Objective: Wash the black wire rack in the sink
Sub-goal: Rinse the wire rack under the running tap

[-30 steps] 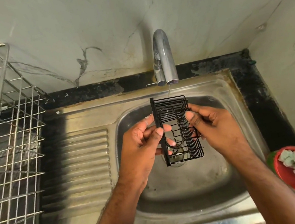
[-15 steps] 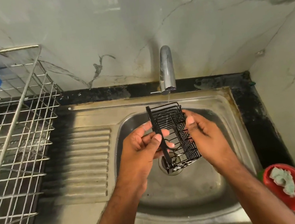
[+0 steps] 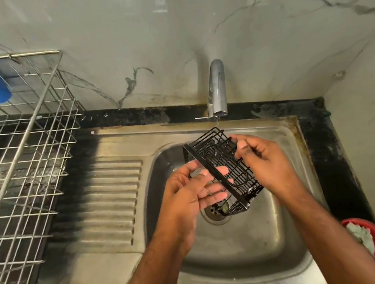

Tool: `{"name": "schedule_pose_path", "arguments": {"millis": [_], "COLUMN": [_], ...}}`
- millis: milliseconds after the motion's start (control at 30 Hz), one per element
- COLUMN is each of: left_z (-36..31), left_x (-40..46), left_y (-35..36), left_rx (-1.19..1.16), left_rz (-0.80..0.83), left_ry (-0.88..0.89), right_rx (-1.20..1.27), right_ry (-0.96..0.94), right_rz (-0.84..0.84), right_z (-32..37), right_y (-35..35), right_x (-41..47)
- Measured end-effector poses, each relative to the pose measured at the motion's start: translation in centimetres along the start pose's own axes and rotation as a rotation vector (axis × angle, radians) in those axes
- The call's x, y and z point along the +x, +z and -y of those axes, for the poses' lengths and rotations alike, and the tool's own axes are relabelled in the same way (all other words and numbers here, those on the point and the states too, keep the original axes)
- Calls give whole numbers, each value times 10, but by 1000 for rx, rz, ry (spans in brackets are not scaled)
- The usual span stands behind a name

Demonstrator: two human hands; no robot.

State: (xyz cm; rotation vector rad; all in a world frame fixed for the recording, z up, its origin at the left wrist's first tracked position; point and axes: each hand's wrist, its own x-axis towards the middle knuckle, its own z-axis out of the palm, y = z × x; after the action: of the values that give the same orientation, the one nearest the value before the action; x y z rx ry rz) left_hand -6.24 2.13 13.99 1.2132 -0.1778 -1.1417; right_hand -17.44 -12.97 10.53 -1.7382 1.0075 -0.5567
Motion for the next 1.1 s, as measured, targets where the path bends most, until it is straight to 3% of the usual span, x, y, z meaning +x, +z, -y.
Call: {"name": "schedule_pose_path", "arguments": {"millis": [267, 500, 700, 900, 1100], "left_z": [-2, 3, 3, 2, 1], "left_x": [10, 17, 20, 16, 9], "left_y": [2, 12, 21, 27, 28], "left_rx": [-76, -131, -169, -190, -169], "left_rz": [13, -2, 12, 100, 187], "left_ry": [-85, -86, -82, -125, -162], "right_rx": [-130, -324, -326, -424, -586], "right_ry": [-13, -164, -5, 116, 151], "right_rz": [-16, -116, -167, -56, -184], "right_z": [8, -2, -13, -16, -9], "right_y": [-6, -18, -20, -19, -18], "right_x": [2, -22, -67, -72, -59]}}
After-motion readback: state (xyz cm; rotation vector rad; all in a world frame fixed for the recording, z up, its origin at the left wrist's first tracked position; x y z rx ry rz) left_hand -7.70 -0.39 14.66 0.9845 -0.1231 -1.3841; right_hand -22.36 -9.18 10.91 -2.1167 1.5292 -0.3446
